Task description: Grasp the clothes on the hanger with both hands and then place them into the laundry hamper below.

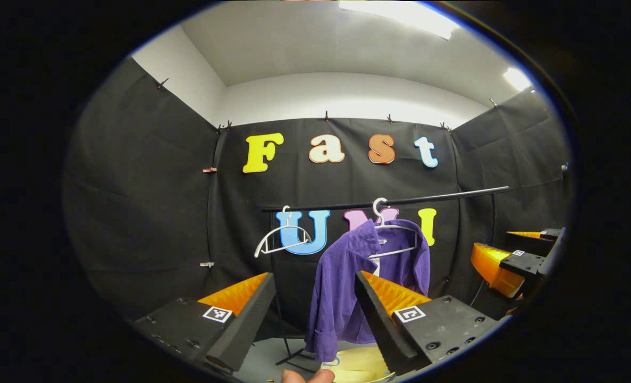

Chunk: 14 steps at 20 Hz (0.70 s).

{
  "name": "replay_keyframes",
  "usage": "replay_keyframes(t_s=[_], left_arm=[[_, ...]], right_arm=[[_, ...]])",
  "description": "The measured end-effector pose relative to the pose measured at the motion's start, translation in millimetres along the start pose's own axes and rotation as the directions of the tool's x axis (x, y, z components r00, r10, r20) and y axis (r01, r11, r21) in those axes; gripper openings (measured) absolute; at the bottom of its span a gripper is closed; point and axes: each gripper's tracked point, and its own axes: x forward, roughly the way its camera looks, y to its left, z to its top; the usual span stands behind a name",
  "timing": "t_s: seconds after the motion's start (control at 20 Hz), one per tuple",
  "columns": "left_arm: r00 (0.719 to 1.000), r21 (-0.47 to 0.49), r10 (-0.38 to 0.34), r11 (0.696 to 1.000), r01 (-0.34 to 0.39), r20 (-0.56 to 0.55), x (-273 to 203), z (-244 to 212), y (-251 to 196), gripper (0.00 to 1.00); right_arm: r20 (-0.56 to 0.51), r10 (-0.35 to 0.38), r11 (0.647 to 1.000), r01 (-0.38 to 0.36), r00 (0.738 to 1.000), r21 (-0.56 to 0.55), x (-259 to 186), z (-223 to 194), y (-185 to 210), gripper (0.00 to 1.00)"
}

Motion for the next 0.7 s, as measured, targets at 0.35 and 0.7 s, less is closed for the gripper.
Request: replay_keyframes(t_s=[0.35,0.7], left_arm=[[0.997,0.004,-0.076,0.997,0.076,-0.03,15,-12,-25,0.95],[0.994,0.004,-0.097,0.995,0.097,-0.055,58,-16,-60,0.95]], right_arm=[[-0.018,-0.022,0.999,0.021,1.0,-0.035,19,-11,-12,0.97],[-0.003,-0.003,0.999,0.003,1.0,-0.041,57,-6,-29,0.97]])
